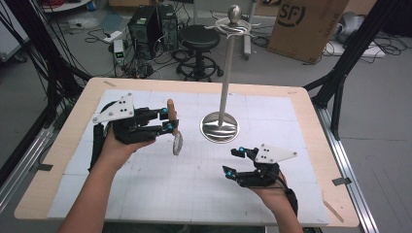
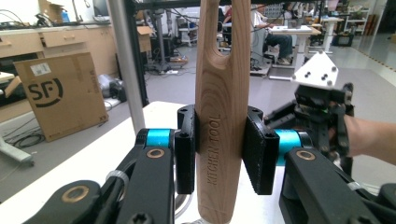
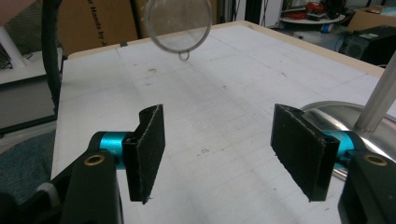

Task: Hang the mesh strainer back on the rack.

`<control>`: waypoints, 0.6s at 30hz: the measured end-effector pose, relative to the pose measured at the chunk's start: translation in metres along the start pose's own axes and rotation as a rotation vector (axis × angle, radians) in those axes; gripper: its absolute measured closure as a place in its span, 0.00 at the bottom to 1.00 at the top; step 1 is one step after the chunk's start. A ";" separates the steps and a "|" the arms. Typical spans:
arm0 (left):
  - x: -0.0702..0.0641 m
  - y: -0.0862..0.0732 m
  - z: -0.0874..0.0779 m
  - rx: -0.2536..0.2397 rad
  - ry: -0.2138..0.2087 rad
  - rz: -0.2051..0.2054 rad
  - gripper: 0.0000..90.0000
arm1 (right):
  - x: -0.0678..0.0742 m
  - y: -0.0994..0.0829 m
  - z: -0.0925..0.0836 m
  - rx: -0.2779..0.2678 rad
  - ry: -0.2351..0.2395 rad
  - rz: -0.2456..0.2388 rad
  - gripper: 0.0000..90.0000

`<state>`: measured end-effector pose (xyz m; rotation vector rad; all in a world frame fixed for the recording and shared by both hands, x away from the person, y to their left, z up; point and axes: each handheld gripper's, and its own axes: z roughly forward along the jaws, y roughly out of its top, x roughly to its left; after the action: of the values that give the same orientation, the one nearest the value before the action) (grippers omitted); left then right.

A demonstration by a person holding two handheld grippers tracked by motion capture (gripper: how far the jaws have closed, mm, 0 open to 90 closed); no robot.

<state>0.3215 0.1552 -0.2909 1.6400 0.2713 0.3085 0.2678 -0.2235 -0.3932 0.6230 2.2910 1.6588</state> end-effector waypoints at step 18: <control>0.020 0.035 0.015 0.021 -0.042 0.007 0.76 | -0.001 0.001 0.000 0.001 0.009 0.004 0.37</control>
<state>0.3453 0.1448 -0.2568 1.6661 0.2377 0.2769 0.2690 -0.2235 -0.3928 0.6215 2.2982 1.6662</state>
